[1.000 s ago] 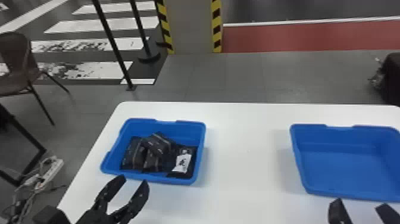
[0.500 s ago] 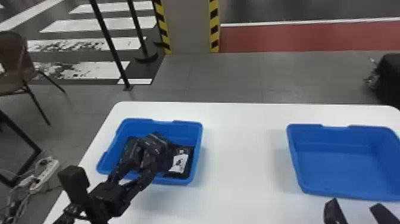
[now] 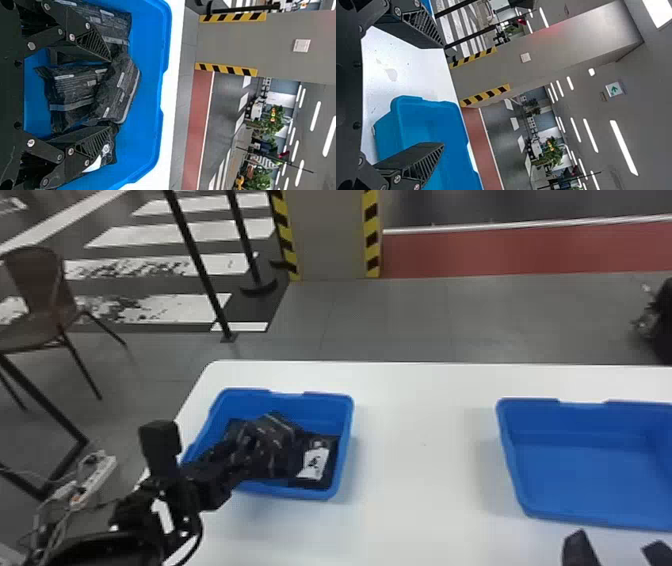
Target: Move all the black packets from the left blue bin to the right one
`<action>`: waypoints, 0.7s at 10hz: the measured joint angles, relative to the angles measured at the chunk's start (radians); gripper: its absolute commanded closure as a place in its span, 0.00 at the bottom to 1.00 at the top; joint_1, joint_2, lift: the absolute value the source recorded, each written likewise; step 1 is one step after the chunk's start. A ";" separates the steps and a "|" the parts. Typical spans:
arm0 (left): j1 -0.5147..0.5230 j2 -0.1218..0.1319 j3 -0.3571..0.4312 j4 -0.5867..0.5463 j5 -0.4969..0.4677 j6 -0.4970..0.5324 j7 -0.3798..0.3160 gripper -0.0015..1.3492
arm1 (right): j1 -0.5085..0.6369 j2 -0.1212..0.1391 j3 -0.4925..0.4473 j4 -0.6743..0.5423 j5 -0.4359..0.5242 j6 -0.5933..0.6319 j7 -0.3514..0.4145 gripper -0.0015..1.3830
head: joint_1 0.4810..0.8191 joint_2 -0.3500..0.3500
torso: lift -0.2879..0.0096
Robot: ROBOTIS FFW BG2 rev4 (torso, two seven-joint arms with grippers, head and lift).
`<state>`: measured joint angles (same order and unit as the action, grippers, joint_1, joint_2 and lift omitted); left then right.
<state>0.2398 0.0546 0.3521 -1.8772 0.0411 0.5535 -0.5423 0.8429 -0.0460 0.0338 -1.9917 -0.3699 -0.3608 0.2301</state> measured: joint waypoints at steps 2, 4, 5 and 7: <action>-0.075 0.021 -0.039 0.078 -0.027 0.038 -0.014 0.34 | 0.001 0.000 0.001 0.000 -0.003 0.000 0.000 0.11 | 0.63 0.73 | 0.60; -0.156 0.025 -0.053 0.159 -0.088 0.051 -0.037 0.34 | 0.000 0.000 0.004 0.002 -0.006 0.000 0.000 0.11 | 0.63 0.72 | 0.60; -0.186 0.025 -0.056 0.179 -0.115 0.053 -0.038 0.34 | -0.001 0.000 0.005 0.004 -0.007 0.001 0.000 0.11 | 0.63 0.72 | 0.60; -0.235 0.025 -0.058 0.227 -0.145 0.073 -0.038 0.34 | 0.001 0.000 0.006 0.008 -0.011 0.001 0.000 0.11 | 0.63 0.73 | 0.60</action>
<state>0.0052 0.0799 0.2940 -1.6497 -0.1044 0.6267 -0.5803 0.8441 -0.0460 0.0400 -1.9841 -0.3814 -0.3602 0.2301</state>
